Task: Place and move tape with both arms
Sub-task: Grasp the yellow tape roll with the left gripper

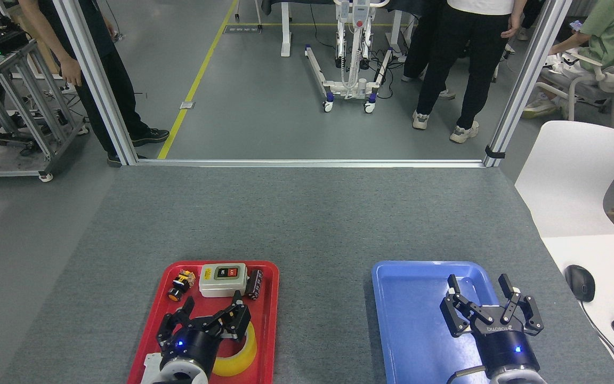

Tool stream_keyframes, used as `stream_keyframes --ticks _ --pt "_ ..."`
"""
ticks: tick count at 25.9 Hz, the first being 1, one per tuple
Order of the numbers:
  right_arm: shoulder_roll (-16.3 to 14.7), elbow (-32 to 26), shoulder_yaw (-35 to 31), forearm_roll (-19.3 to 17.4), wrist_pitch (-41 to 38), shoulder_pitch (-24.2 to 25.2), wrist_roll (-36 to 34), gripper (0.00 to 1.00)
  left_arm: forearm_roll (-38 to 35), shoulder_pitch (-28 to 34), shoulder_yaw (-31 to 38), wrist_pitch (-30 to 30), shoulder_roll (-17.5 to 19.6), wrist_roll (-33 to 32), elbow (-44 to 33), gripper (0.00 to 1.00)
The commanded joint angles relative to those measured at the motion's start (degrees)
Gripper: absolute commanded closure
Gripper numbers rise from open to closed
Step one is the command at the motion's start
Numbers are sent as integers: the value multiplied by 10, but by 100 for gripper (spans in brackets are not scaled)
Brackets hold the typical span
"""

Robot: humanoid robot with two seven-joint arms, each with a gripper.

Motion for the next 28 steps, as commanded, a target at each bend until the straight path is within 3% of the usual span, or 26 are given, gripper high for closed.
stream_keyframes --ticks 1,8,16,28 --pt "2 -1 0 -3 0 0 -1 0 -3 1 -12 5 -8 -23 2 1" --pt "3 -4 -3 -4 0 0 2 0 -3 0 -51 3 -7 -27 27 1" --pt "10 -9 0 -4 -1 0 0 0 -53 -7 -61 -4 -3 -20 84 1" --pt "18 -6 -1 -2 1 2 2 0 -52 0 -62 -23 -7 -25 103 1"
